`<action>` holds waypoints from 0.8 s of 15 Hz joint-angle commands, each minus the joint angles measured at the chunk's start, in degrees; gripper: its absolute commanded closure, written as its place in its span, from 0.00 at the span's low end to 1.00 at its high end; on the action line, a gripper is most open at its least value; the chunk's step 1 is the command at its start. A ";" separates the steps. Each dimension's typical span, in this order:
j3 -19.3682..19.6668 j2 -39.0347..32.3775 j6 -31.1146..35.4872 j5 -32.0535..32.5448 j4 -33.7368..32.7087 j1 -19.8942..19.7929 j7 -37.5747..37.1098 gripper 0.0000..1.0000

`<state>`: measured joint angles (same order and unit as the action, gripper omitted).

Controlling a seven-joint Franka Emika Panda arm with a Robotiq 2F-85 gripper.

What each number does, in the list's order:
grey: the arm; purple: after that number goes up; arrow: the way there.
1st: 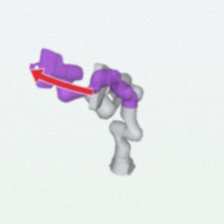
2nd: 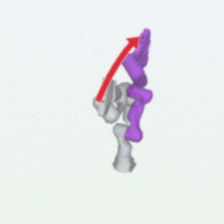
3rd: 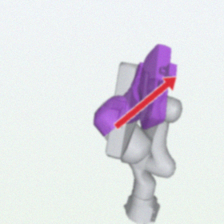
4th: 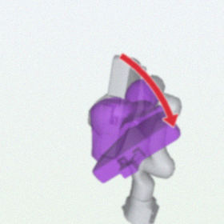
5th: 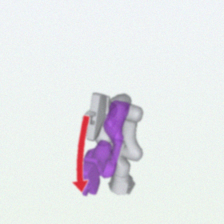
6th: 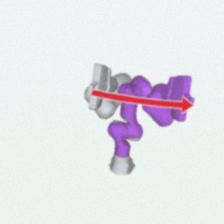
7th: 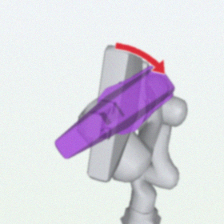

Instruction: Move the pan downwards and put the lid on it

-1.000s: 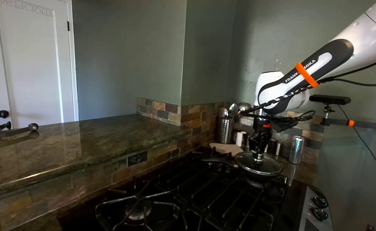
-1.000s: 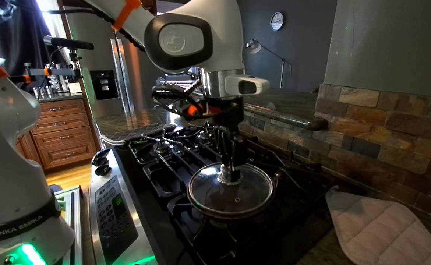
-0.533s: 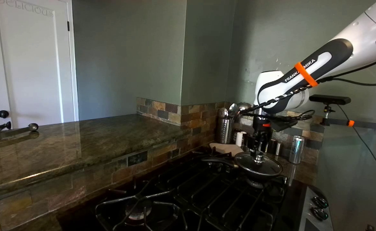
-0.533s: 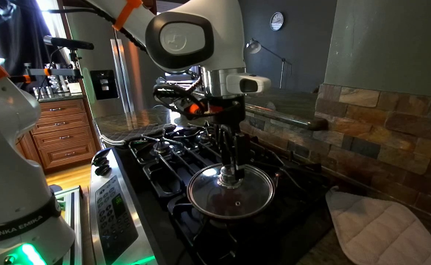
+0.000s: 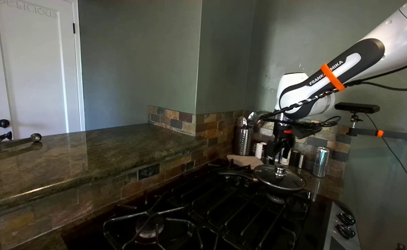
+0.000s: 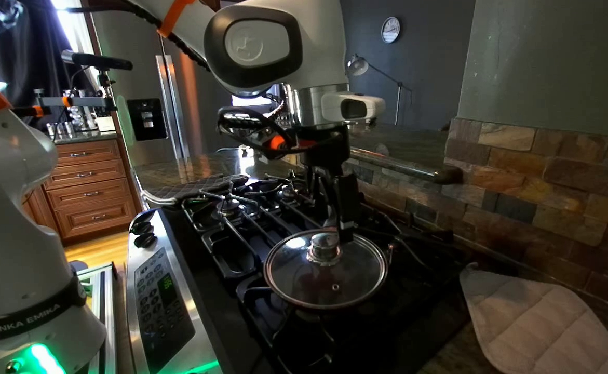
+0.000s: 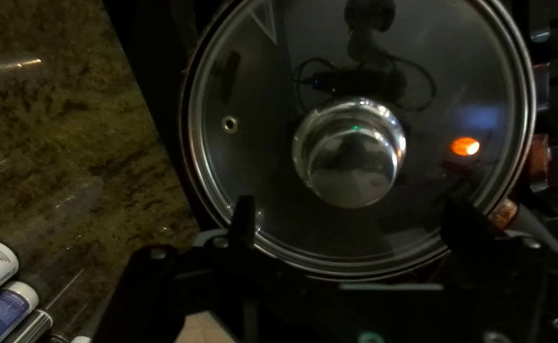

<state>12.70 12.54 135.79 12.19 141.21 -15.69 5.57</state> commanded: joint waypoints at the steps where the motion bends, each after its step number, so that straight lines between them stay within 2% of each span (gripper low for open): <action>1: 0.29 2.92 -1.10 -0.39 0.93 0.37 0.16 0.00; 12: 0.40 12.20 -6.76 0.38 2.74 -1.67 -1.85 0.00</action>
<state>12.89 20.67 130.45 12.07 141.71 -16.74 5.31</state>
